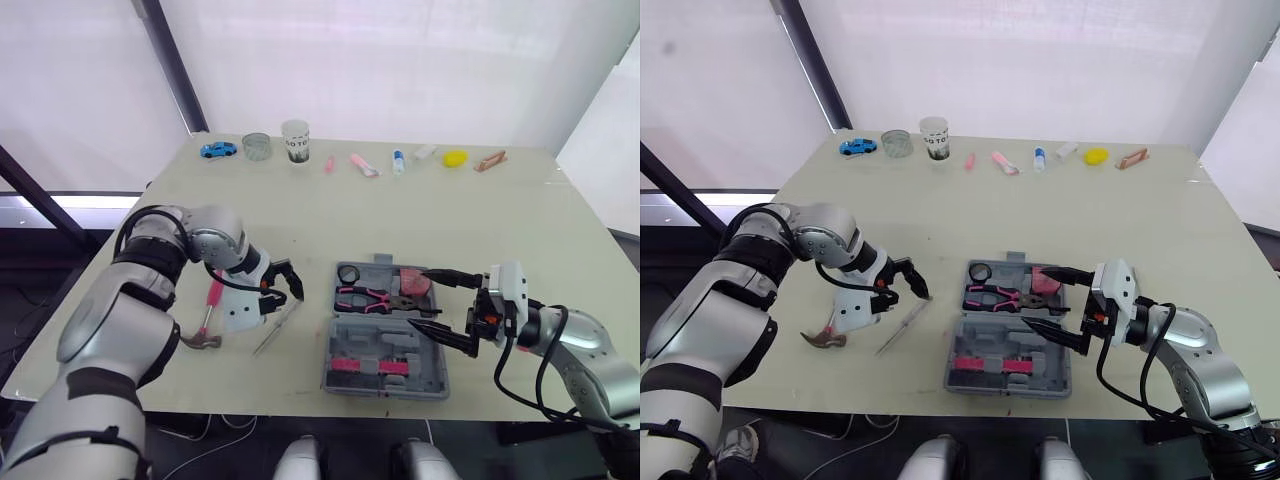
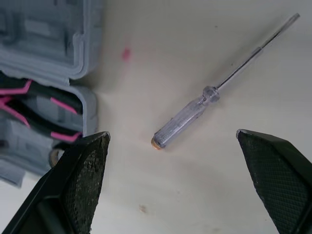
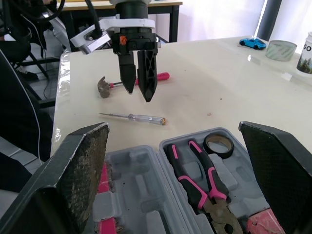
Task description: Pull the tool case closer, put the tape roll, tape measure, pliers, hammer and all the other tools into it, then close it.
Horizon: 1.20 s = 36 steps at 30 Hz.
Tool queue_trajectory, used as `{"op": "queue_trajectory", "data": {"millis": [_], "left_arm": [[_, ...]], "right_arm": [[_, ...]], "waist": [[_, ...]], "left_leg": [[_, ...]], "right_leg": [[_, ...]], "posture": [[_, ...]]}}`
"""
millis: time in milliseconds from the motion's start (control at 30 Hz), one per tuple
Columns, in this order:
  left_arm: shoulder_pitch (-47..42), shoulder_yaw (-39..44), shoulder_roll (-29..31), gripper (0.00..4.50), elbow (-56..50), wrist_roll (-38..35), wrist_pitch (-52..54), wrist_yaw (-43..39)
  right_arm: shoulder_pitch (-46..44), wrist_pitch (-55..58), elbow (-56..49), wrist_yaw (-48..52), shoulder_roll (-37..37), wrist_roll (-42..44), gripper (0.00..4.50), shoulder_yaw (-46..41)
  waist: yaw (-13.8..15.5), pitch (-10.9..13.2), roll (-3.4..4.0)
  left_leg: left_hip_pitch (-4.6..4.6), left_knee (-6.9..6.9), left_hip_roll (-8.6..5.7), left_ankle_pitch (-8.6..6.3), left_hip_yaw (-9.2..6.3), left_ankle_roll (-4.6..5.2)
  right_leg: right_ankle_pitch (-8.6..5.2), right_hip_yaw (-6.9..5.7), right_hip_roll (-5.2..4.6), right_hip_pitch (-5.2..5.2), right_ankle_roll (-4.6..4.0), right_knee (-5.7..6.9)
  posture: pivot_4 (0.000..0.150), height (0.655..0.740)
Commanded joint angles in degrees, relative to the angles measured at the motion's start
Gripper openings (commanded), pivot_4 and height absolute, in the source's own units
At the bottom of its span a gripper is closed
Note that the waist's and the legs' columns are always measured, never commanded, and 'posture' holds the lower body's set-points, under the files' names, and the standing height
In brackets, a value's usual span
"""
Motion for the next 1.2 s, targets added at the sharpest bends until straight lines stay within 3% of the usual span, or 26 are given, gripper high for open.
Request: {"op": "queue_trajectory", "data": {"millis": [33, 233, 633, 733, 900, 967, 1200], "left_arm": [[-2.77, -2.17, -0.17, 4.43, -1.14, 8.59, -1.61, 7.89], [-6.15, -8.08, -1.98, 4.43, -5.19, 22.57, -1.95, 21.96], [-5.85, -23.33, -2.92, 4.43, -8.28, 40.73, 10.01, 50.46], [-4.24, -27.78, -3.27, 3.62, -7.45, 43.45, 13.37, 55.81], [-2.74, -31.19, -3.75, 1.22, -5.66, 44.70, 16.77, 60.59], [-1.99, -31.57, -3.41, 0.05, -5.53, 44.12, 17.02, 61.09], [0.92, -26.34, 0.80, 0.03, -6.51, 35.78, 15.16, 54.16]], "right_arm": [[-0.52, -0.83, -1.04, -0.14, -0.33, 0.41, 4.50, -1.25], [-0.88, -0.51, -0.74, 0.35, -1.11, 0.73, 4.50, -1.76], [-1.88, 0.32, -0.73, 0.42, -2.28, 1.15, 4.50, -2.26], [-2.02, 0.41, -0.78, 0.27, -2.47, 1.17, 4.50, -2.38], [-1.83, 0.29, -0.87, 0.09, -2.62, 1.18, 4.50, -2.41], [-1.72, 0.25, -0.95, 0.08, -2.60, 1.13, 4.50, -2.31], [-2.24, 0.02, -0.52, 0.32, -2.41, 0.87, 4.50, -1.83]], "waist": [[0.03, 0.00, 0.00], [0.09, 0.00, -0.01], [0.03, 0.00, -0.02], [0.04, -0.06, 0.07], [0.11, -0.42, 0.62], [0.11, -0.54, 0.74], [0.03, -0.94, 1.08]], "left_leg": [[0.00, 0.00, 0.00, 0.00, 0.00, 0.00], [-0.02, 0.08, 0.00, -0.01, -0.02, 0.01], [0.01, 0.14, 0.01, -0.01, -0.01, 0.01], [0.02, 0.15, 0.00, -0.01, 0.00, 0.01], [0.30, 0.17, -0.02, -0.01, 0.01, 0.02], [0.34, 0.18, -0.02, -0.01, 0.02, 0.03], [0.49, 0.18, -0.02, -0.01, 0.09, 0.04]], "right_leg": [[0.00, 0.00, 0.00, 0.01, 0.00, 0.00], [0.02, -0.02, -0.01, 0.06, 0.04, -0.01], [0.03, 0.00, -0.01, 0.07, 0.05, 0.07], [0.03, 0.00, -0.01, 0.07, 0.05, 0.08], [0.03, 0.02, -0.03, 0.37, 0.05, 0.10], [0.02, 0.04, -0.03, 0.40, 0.05, 0.11], [0.02, 0.13, -0.02, 0.48, 0.05, 0.17]], "posture": [[0.150, 0.7400], [0.150, 0.7400], [0.150, 0.7400], [0.150, 0.7400], [0.150, 0.7400], [0.150, 0.7400], [0.150, 0.7400]]}}
